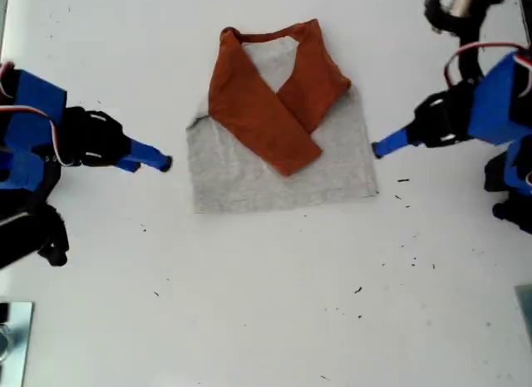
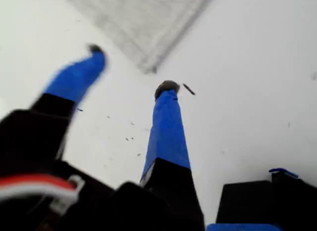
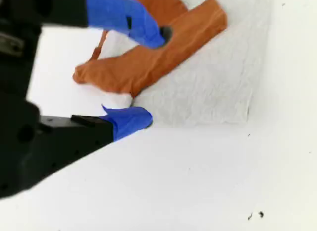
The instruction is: Fold t shirt
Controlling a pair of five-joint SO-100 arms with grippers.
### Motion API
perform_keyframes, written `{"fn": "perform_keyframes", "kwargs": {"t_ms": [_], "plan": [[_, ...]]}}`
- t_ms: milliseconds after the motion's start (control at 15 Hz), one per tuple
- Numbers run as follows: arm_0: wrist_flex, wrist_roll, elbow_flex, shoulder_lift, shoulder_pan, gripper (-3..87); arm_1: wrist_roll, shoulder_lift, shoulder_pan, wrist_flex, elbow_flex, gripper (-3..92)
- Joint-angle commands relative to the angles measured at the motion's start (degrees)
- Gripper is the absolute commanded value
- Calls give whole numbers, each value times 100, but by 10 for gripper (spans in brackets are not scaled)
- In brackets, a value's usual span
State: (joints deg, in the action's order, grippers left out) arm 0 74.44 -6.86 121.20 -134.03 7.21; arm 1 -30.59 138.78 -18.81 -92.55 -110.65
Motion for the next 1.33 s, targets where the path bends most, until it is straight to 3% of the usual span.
{"fn": "perform_keyframes", "kwargs": {"t_ms": [0, 333, 600, 733, 867, 933, 1000, 1267], "plan": [[422, -220, -1872, 1424, -431, 319, -176, -1099, 114, -387, 1644, 366], [-1389, -149, -431, 2364, -413, 308, 404, -1679, 448, 1547, -554, 329], [-2180, -149, -422, 3568, -97, 308, 650, -3094, 598, 2470, -703, 316], [-2338, -185, -554, 4140, 185, 256, 703, -3674, 615, 2821, -738, 282], [-2338, -202, -677, 4395, 237, 1, 703, -3850, 642, 3199, -782, 158], [-2338, -185, -677, 4386, 185, -3, 703, -3858, 624, 3349, -844, 59], [-2338, -167, -694, 4377, 158, -3, 668, -3850, 650, 3445, -861, 34], [-2118, -264, -1230, 4228, -237, -3, 589, -3173, 1037, 3270, -765, 32]]}}
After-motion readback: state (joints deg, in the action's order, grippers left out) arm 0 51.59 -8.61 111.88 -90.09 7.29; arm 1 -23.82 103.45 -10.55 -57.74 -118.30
